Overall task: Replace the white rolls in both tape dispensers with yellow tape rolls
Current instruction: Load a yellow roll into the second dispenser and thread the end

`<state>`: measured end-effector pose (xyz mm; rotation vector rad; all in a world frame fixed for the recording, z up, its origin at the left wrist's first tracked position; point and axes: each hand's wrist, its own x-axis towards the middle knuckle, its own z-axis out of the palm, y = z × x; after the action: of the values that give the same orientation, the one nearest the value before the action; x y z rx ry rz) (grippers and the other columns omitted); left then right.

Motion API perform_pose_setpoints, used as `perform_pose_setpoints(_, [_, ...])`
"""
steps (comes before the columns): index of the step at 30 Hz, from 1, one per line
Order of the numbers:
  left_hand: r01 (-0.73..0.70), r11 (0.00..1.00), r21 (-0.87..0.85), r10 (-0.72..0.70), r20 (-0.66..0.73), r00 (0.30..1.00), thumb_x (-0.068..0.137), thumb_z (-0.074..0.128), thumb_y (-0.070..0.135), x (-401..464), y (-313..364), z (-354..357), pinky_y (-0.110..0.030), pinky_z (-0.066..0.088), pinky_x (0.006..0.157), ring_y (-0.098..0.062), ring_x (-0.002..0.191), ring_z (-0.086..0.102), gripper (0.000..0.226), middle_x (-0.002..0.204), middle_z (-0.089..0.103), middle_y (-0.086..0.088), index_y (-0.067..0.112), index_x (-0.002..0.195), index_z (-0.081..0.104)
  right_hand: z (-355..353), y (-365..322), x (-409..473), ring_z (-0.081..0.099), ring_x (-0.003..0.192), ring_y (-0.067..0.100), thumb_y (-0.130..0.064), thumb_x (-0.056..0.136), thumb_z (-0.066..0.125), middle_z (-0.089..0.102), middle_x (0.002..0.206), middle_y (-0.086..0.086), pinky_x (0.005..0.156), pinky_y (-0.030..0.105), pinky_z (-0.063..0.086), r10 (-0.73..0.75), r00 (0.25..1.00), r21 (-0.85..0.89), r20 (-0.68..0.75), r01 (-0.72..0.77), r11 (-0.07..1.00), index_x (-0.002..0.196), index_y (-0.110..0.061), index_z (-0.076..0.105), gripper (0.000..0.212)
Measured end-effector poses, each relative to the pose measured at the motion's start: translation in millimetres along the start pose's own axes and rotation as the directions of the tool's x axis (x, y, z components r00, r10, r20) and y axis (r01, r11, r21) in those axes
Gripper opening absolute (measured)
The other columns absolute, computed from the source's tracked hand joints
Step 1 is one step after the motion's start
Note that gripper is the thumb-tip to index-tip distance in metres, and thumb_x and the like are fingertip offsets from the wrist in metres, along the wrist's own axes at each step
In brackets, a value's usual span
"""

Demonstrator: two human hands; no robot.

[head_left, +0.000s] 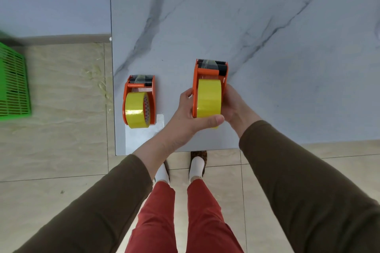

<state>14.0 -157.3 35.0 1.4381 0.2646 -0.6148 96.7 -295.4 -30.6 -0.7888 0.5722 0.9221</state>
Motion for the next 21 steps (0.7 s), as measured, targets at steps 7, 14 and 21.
perform_pose_setpoints(7, [0.046, 0.994, -0.103, -0.056, -0.102, 0.993, 0.069, 0.082, 0.046, 1.6, -18.3, -11.6, -0.013, 0.055, 0.082, -0.008, 0.120, 0.062, 0.090, 0.140, 0.055, -0.001, 0.028, 0.145, 0.036, 0.6, 40.3, 7.9, 0.078, 0.079, 0.030, -0.026, 0.106, 0.036, 0.078, 0.090, 0.017, 0.065, 0.039, 0.064, 0.019, 0.999, 0.130, -0.032, -0.014, 0.991, 0.094, -0.004, 0.080, 0.050])
perform_pose_setpoints(14, [0.081, 0.991, -0.110, -0.096, -0.138, 0.986, 0.074, 0.084, 0.043, 5.8, -25.6, -24.2, -0.003, 0.051, 0.074, -0.008, 0.122, 0.059, 0.080, 0.144, 0.051, -0.004, 0.030, 0.138, 0.040, 1.4, 62.3, 2.9, 0.072, 0.109, 0.030, -0.022, 0.108, 0.036, 0.072, 0.120, 0.017, 0.087, 0.037, 0.061, 0.014, 0.996, 0.115, -0.083, -0.004, 0.993, 0.133, -0.003, 0.061, 0.040])
perform_pose_setpoints(21, [0.132, 0.983, -0.129, -0.149, -0.135, 0.980, 0.078, 0.080, 0.043, 14.4, -47.0, -35.0, -0.006, 0.051, 0.075, -0.010, 0.125, 0.058, 0.057, 0.144, 0.053, -0.003, 0.042, 0.126, 0.050, -2.1, 67.1, 2.7, 0.067, 0.118, 0.031, -0.060, 0.104, 0.025, 0.071, 0.128, 0.019, 0.102, 0.039, 0.050, 0.064, 0.990, 0.136, -0.123, -0.047, 0.990, 0.139, -0.003, 0.059, 0.075])
